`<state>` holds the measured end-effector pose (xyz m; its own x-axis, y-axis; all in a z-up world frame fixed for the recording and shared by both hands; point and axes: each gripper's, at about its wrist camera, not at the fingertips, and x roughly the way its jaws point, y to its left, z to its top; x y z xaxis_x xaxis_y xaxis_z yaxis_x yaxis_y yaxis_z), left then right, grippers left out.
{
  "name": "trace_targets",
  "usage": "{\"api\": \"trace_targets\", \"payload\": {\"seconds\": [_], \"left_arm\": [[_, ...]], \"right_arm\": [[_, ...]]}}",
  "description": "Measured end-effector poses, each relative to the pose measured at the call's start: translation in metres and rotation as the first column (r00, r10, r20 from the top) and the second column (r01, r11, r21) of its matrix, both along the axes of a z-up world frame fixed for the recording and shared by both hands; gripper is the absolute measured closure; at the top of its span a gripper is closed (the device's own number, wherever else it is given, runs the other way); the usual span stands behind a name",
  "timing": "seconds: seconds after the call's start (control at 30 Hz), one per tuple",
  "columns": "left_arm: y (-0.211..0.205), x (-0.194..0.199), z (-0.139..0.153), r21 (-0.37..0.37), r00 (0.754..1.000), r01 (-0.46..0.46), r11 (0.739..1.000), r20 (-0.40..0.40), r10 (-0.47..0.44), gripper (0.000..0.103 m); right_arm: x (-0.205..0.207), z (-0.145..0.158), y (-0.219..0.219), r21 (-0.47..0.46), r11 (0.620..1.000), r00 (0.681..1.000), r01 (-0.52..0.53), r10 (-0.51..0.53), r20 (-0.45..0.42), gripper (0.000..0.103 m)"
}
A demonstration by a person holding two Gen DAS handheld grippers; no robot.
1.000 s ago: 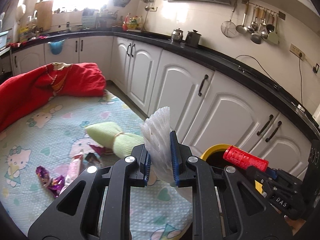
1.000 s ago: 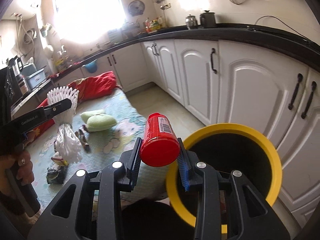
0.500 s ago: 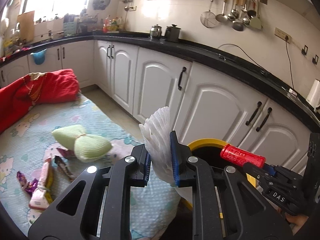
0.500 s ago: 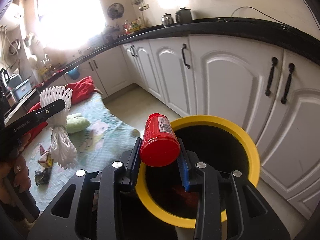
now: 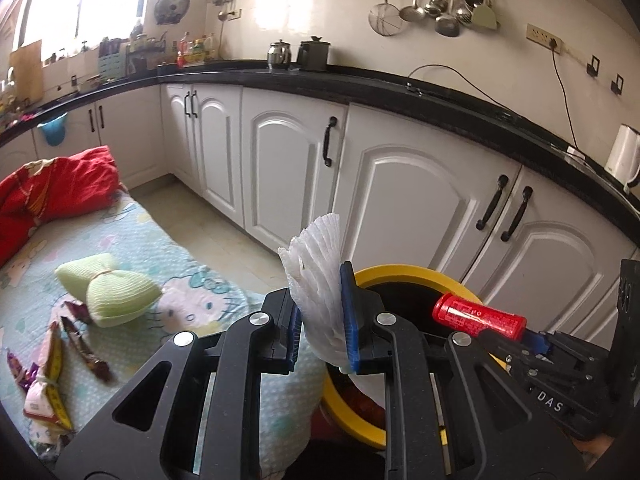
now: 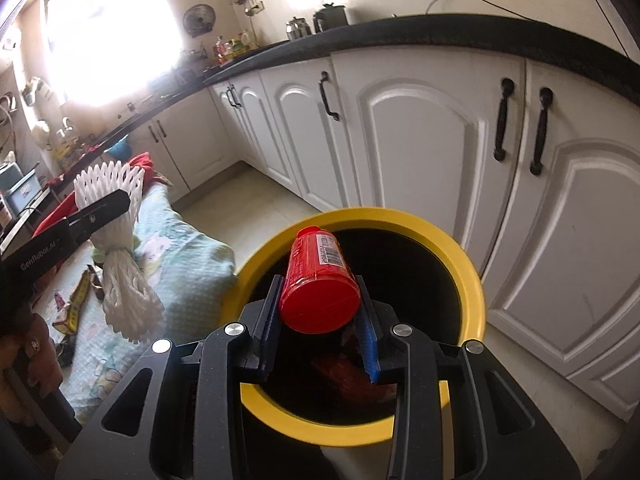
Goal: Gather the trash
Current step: 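Carry the red cylinder and white mesh bag over the yellow bin with both tools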
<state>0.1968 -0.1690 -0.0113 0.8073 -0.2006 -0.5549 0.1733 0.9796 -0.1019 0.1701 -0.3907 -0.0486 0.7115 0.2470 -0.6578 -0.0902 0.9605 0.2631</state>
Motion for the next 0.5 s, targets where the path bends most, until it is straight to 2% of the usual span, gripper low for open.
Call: {"api": "trace_targets", "payload": {"seconds": [0.5], "left_arm": [[-0.042, 0.025, -0.036, 0.06, 0.996, 0.049, 0.997, -0.071, -0.045, 0.09]], "right_arm": [[-0.001, -0.028, -0.014, -0.039, 0.999, 0.995, 0.023, -0.026, -0.095, 0.071]]}}
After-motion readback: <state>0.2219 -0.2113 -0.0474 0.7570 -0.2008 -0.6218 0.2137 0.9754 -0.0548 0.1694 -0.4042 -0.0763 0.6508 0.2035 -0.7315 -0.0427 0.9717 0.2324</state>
